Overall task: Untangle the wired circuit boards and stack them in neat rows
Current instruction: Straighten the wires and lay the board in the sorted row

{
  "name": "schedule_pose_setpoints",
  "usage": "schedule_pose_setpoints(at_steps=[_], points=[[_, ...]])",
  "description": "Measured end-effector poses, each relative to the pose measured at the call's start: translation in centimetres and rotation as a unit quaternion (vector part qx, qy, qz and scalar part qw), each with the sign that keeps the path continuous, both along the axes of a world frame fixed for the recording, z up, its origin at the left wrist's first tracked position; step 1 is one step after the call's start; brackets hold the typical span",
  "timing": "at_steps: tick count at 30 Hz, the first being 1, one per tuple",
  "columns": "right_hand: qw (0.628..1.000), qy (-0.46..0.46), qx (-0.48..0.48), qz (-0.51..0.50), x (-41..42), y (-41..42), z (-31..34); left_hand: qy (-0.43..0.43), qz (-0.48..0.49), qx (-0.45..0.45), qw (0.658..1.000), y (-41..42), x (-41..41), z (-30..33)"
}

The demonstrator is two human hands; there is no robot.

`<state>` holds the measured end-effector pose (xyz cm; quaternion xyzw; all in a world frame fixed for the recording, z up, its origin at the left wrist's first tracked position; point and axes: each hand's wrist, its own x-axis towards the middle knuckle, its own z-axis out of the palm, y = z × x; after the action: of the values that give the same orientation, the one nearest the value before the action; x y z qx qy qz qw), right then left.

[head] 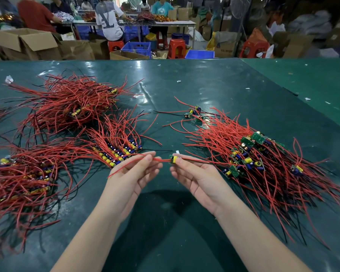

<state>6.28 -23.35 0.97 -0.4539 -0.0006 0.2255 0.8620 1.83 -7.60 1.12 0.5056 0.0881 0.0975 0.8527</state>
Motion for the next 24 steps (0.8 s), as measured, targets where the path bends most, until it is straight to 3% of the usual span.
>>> schedule_pose_setpoints(at_steps=[7,18,24], points=[[1.000,0.013,0.006,-0.008,0.32,-0.21,-0.28,-0.021,0.036,0.014,0.999,-0.43,0.08,-0.20],[1.000,-0.007,-0.003,0.023,0.40,-0.34,-0.19,0.012,-0.013,-0.028,0.999,0.17,0.17,-0.15],[0.999,0.029,0.012,-0.007,0.65,-0.51,-0.43,-0.038,0.051,0.092,0.994,0.10,0.14,-0.17]])
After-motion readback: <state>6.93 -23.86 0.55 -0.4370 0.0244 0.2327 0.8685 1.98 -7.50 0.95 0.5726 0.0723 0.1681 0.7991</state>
